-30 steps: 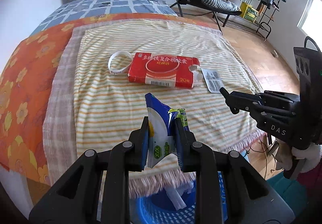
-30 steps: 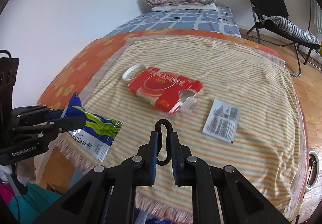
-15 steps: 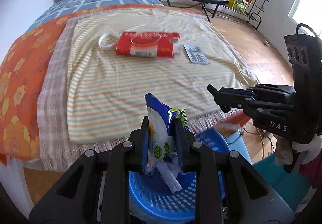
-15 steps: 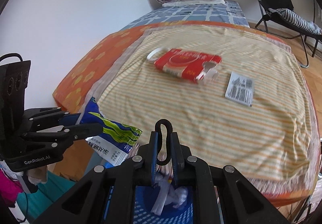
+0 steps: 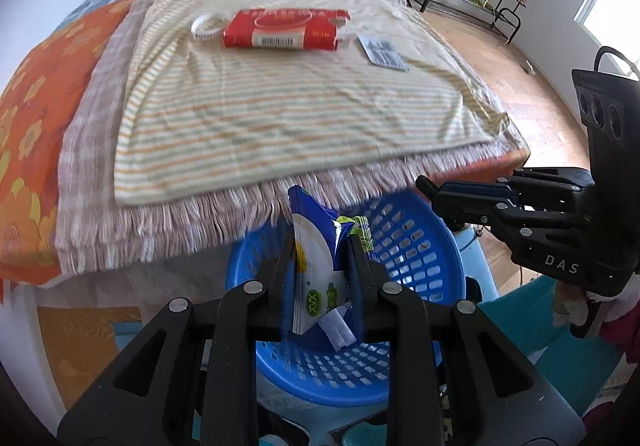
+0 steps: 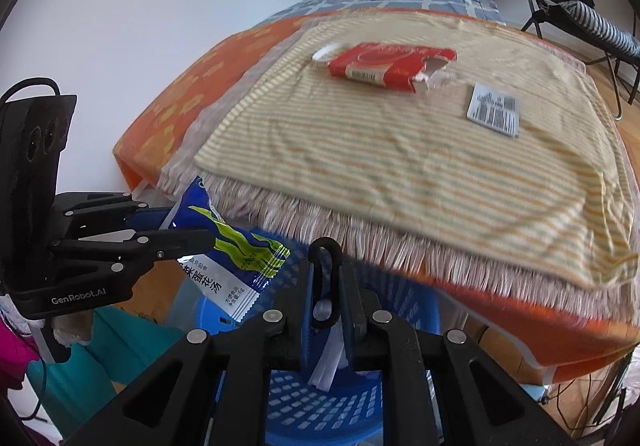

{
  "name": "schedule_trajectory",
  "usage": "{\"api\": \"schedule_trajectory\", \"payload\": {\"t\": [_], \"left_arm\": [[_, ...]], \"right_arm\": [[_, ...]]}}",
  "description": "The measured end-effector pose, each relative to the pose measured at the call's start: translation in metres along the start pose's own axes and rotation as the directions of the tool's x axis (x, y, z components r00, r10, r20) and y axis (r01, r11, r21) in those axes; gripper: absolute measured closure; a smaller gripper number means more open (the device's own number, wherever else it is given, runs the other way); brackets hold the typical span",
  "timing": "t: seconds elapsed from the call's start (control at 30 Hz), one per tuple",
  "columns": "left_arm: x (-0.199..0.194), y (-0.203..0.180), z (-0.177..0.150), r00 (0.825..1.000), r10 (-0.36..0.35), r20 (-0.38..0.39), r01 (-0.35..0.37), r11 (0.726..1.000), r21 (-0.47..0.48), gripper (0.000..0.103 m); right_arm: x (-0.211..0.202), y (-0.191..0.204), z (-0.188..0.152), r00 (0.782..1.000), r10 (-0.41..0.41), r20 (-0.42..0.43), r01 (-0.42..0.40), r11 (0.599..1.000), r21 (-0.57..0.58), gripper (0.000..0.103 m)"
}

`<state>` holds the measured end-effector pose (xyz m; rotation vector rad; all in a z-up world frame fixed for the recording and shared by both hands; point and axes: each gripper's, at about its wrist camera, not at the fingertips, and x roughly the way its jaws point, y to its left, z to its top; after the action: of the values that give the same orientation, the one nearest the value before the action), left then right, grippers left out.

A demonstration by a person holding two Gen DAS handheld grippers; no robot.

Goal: Collect trash
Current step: 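Carry the wrapper and hair tie over the blue basket and open both tools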

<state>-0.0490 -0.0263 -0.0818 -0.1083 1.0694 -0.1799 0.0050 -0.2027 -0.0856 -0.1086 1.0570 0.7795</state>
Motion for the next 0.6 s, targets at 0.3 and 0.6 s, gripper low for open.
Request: {"api": "schedule_trajectory", "payload": {"t": [0.3, 0.6], "left_arm": [[0.014, 0.002, -0.014, 0.999, 0.003, -0.047, -0.003, 1.000, -0.007, 0.081], [0.025, -0.002, -0.021, 0.997, 0.008, -0.078, -0.008, 1.000, 0.003, 0.080]], "right_arm": [[0.009, -0.003, -0.020, 0.999, -0.005, -0.034, 0.005, 1.000, 0.013, 0.090], [0.015, -0.003, -0.026, 0.999, -0.004, -0.048, 0.005, 1.000, 0.017, 0.088]]}}
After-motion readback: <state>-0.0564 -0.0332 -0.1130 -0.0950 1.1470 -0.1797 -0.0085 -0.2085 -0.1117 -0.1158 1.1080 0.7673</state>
